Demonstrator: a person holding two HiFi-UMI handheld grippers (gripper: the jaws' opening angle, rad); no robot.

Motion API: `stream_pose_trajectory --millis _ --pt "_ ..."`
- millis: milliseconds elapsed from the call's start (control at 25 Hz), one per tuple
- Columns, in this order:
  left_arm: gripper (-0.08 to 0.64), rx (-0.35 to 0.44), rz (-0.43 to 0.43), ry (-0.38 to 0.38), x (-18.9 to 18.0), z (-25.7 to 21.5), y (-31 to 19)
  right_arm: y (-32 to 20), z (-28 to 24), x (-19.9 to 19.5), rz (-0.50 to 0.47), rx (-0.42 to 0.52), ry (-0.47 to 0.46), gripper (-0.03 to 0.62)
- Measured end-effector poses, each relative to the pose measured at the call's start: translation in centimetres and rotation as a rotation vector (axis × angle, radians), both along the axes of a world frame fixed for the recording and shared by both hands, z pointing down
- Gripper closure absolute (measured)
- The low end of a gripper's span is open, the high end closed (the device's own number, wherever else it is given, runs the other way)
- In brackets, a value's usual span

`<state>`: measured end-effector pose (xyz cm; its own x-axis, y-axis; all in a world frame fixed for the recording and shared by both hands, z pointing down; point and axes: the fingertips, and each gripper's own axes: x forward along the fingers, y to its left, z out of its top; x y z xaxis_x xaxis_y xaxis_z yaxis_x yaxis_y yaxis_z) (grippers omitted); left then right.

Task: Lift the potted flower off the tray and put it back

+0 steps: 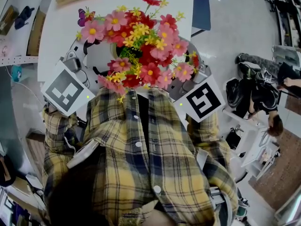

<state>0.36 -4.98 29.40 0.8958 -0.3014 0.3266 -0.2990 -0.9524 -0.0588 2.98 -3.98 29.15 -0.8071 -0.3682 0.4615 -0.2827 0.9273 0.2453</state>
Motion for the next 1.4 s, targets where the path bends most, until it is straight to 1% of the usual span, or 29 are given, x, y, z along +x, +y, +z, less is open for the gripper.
stream_pose_trajectory --millis 280,440,640,800,960,1200,1280,1400 --pt "0.156 -0.023 0.01 -0.009 0.1 0.8 0.0 -0.1 0.6 0.1 0.016 -0.021 -0.013 0.226" --pt "0.156 -0.037 0.0 -0.005 0.1 0.8 0.1 0.1 0.6 0.1 0.011 -0.023 -0.008 0.227" --pt "0.156 -0.036 -0.008 -0.026 0.0 0.6 0.0 -0.1 0.3 0.0 0.01 -0.024 -0.027 0.226" --pt "0.156 -0.08 -0.008 -0.045 -0.1 0.8 0.6 0.5 0.5 -0.1 0.005 -0.069 -0.019 0.226" --pt "0.156 -0.08 0.007 -0.032 0.1 0.8 0.7 0.5 0.5 0.2 0.011 -0.08 -0.002 0.225" --pt "0.156 -0.115 0.008 -0.039 0.1 0.8 1.1 0.9 0.5 0.2 0.014 -0.118 0.012 0.225" --pt "0.156 -0.11 0.014 -0.038 0.2 0.8 1.1 0.9 0.5 0.3 0.013 -0.112 0.024 0.225" --pt "0.156 -0.076 0.027 -0.02 0.3 0.7 0.8 0.6 0.3 0.4 0.015 -0.084 0.039 0.225"
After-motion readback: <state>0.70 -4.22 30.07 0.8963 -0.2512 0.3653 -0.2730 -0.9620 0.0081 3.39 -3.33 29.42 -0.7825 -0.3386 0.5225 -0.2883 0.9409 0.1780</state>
